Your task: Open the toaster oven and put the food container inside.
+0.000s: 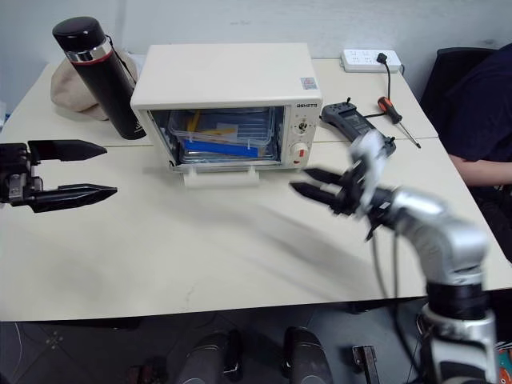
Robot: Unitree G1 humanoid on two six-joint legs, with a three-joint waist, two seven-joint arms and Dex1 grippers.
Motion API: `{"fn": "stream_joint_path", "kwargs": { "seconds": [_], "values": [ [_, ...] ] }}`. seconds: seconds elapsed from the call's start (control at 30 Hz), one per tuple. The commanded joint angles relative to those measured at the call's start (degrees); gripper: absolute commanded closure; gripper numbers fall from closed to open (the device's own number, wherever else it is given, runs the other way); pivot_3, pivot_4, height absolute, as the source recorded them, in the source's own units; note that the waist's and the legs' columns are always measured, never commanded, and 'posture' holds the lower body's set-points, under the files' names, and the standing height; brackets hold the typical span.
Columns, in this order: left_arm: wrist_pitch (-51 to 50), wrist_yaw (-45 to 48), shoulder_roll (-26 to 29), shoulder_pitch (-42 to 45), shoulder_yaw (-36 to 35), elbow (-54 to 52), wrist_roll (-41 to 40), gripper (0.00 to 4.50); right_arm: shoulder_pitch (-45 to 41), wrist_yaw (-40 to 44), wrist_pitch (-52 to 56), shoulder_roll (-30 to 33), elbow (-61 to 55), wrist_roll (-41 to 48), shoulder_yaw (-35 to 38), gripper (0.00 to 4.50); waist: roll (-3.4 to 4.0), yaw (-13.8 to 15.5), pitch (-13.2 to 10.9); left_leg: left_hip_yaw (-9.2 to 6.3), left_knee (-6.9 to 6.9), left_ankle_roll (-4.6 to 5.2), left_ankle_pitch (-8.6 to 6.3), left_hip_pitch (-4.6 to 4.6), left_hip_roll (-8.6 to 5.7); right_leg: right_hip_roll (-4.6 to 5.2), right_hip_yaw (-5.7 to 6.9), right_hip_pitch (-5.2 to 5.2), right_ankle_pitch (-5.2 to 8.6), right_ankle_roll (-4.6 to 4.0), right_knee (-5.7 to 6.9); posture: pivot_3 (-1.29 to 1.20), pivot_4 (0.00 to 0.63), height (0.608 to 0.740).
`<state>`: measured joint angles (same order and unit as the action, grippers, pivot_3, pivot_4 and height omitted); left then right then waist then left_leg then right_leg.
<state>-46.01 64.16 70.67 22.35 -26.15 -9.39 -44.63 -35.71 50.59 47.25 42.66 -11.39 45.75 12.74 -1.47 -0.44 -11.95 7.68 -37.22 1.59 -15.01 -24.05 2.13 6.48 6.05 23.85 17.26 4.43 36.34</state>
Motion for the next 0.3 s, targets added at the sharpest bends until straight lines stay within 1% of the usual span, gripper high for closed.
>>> {"fn": "stream_joint_path", "kwargs": {
  "seconds": [0.03, 0.1, 0.2, 0.3],
  "values": [
    [1.97, 1.83, 2.34, 0.90, -2.87, 1.97, 1.29, 0.00, -2.48, 5.20, 1.78, 5.00, 2.62, 2.40, 2.43, 0.62, -0.06, 0.08, 0.04, 0.00, -0.01, -0.02, -0.01, -0.01, 0.07, -0.02, 0.00, 0.00, 0.00, -0.01, 0.00, 0.00, 0.150, 0.740],
    [2.99, 2.47, 3.01, 1.28, -2.96, 3.28, 2.10, 0.00, -3.72, 7.11, 2.25, 7.61, 4.53, 2.37, 2.86, 0.02, -0.06, 0.09, 0.03, 0.04, 0.00, -0.02, -0.01, -0.01, 0.08, -0.03, 0.02, 0.00, 0.00, -0.01, 0.00, 0.00, 0.150, 0.740],
    [3.36, 3.18, 4.13, 2.21, -2.99, 5.16, 2.55, 0.00, -3.93, 8.61, 0.36, 9.99, 5.99, 0.50, 2.85, 0.02, -0.06, 0.15, 0.03, 0.28, -0.01, 0.04, -0.03, -0.03, 0.03, -0.01, 0.07, 0.13, -0.01, 0.02, 0.10, 0.00, 0.150, 0.740],
    [2.61, 2.48, 4.00, 3.43, -3.36, 6.22, 2.14, 0.00, -3.13, 7.72, -1.21, 9.44, 6.07, -0.90, 2.42, 0.02, -0.06, 0.14, 0.03, 0.41, -0.04, 0.06, -0.04, -0.02, 0.04, -0.02, 0.02, 0.20, -0.02, 0.04, 0.11, 0.00, 0.150, 0.740]
  ]
}}
